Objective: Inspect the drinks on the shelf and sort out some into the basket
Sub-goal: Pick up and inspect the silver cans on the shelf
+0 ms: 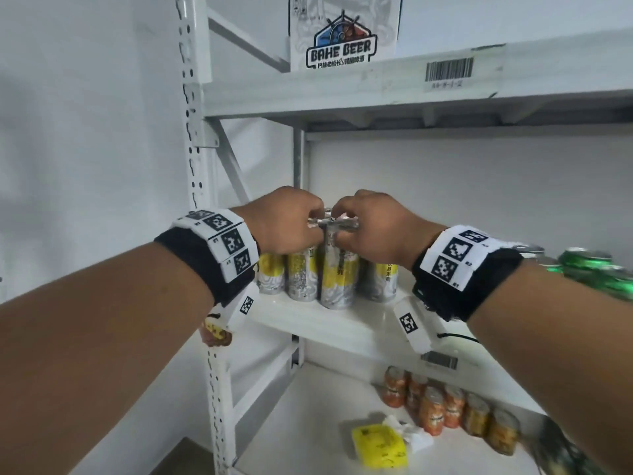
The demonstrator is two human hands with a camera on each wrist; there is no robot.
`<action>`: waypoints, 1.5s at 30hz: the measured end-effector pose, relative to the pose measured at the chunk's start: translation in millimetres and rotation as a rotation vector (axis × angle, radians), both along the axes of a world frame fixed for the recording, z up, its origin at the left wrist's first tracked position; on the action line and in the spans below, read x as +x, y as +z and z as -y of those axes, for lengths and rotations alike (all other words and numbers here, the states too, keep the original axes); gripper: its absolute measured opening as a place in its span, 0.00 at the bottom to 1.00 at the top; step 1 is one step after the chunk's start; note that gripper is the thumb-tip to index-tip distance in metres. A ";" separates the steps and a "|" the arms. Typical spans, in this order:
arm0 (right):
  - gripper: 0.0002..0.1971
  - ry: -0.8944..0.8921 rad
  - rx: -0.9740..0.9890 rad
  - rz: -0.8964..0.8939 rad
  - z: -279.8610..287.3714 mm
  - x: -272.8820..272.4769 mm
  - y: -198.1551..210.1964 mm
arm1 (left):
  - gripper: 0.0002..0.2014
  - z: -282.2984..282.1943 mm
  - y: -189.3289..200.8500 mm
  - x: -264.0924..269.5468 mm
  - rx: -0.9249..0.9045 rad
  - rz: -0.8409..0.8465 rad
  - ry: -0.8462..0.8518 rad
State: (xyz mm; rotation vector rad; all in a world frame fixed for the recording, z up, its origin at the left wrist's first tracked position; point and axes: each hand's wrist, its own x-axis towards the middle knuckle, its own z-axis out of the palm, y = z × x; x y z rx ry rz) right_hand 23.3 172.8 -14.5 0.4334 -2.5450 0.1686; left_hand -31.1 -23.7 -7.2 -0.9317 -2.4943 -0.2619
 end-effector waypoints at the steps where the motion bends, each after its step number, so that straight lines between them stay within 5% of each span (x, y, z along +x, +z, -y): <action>1: 0.20 -0.001 0.011 0.016 7.0 -3.3 -1.3 | 0.13 4.5 -2.0 -4.5 0.006 0.001 -0.009; 12: 0.19 -0.152 0.012 0.067 4.3 16.6 -5.8 | 0.10 -5.2 -2.4 4.6 0.044 -0.021 -0.174; 19: 0.17 -0.208 -0.047 -0.010 -43.2 76.9 6.3 | 0.16 -72.7 -17.4 44.0 0.049 0.338 -0.397; 25: 0.18 -0.309 -0.222 -0.042 -105.5 145.7 9.9 | 0.11 -176.0 -35.1 89.3 0.317 0.568 -0.665; 32: 0.29 -0.443 -0.541 -0.024 -212.1 235.6 -8.2 | 0.19 -286.2 -47.6 153.8 0.409 0.687 -0.789; 36: 0.22 -0.488 -0.680 -0.008 -269.4 280.9 -28.7 | 0.22 -345.1 -62.0 186.2 0.518 0.789 -0.827; 45: 0.13 -0.235 -1.030 0.047 -337.3 310.1 -68.8 | 0.27 -419.5 -91.5 217.7 0.641 0.855 -0.779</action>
